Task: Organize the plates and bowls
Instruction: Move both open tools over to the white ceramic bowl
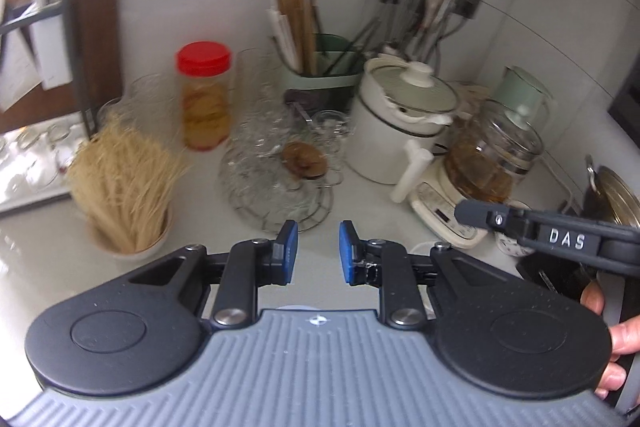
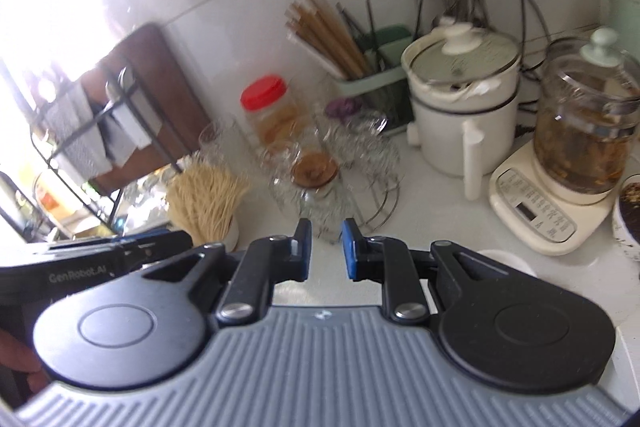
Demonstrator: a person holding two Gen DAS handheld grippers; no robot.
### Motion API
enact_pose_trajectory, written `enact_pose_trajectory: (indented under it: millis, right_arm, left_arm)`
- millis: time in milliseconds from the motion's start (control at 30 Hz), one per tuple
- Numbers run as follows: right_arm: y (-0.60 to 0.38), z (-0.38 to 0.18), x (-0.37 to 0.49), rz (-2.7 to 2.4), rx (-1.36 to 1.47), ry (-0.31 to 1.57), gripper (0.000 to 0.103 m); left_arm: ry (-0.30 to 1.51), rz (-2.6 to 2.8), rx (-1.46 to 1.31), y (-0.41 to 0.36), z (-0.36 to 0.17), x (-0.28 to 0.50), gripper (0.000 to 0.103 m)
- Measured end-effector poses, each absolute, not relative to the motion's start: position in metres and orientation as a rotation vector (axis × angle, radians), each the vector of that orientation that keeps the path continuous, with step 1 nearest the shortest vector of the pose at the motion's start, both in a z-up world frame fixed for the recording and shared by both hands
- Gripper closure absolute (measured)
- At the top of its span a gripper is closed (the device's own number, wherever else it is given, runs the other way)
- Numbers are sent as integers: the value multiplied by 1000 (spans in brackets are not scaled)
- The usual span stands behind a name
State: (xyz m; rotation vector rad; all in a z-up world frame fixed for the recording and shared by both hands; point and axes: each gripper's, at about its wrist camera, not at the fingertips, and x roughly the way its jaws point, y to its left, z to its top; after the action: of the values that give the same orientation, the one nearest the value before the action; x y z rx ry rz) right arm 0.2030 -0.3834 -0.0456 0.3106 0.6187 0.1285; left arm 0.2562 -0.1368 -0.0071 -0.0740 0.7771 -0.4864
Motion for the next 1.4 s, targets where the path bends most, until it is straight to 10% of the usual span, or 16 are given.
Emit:
enact_pose_trajectory:
  millis: [1400]
  right_arm:
    - [-489,-106,173,-296,522,673,82]
  left_arm:
    - [1000,-808,136,-289,-83,314,76]
